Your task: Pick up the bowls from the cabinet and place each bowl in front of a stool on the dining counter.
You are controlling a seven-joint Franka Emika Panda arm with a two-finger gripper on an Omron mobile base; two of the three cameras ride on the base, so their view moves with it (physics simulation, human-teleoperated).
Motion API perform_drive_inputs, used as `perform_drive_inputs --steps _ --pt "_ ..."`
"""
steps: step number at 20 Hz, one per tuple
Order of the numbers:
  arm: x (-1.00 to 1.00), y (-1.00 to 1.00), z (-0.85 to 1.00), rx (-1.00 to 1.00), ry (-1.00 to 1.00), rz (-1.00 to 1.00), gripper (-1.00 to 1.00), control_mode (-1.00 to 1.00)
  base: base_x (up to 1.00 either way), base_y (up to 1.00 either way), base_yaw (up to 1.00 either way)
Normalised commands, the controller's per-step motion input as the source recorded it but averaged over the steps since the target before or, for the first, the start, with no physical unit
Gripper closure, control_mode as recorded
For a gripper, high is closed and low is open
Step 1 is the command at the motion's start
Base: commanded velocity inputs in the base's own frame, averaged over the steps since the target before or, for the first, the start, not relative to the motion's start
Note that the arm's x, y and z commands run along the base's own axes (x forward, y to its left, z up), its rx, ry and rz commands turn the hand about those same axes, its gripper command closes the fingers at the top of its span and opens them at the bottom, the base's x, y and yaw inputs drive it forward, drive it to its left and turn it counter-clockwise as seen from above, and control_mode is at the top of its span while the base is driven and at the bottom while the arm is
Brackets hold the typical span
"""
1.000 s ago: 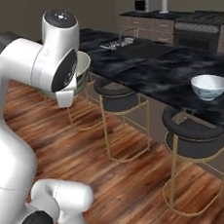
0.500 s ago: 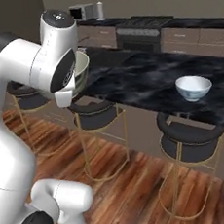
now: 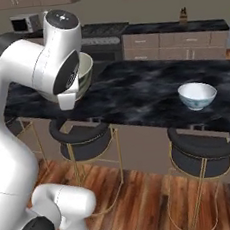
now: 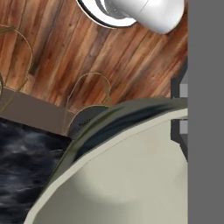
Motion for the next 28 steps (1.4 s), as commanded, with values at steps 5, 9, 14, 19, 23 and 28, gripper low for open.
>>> perform_drive_inputs --steps 5,9,14,19,23,28 --pt "0.00 0.00 0.00 0.00 0.00 0.00 1.00 1.00 0.42 0.80 -0.35" --pt "0.00 0.00 0.00 0.00 0.00 0.00 1.00 1.00 0.54 0.33 -0.18" --pt "0.00 0.00 0.00 0.00 0.00 0.00 1.00 1.00 0.79 0.55 -0.11" --pt "0.00 0.00 0.00 0.00 0.00 0.00 1.00 1.00 0.73 0.50 -0.04" --pt "0.00 0.00 0.00 0.00 0.00 0.00 1.00 1.00 0.84 0.24 -0.01" --pt "1.00 0.00 -0.58 0.00 0.03 0.03 1.00 -1.00 0.00 0.00 0.00"
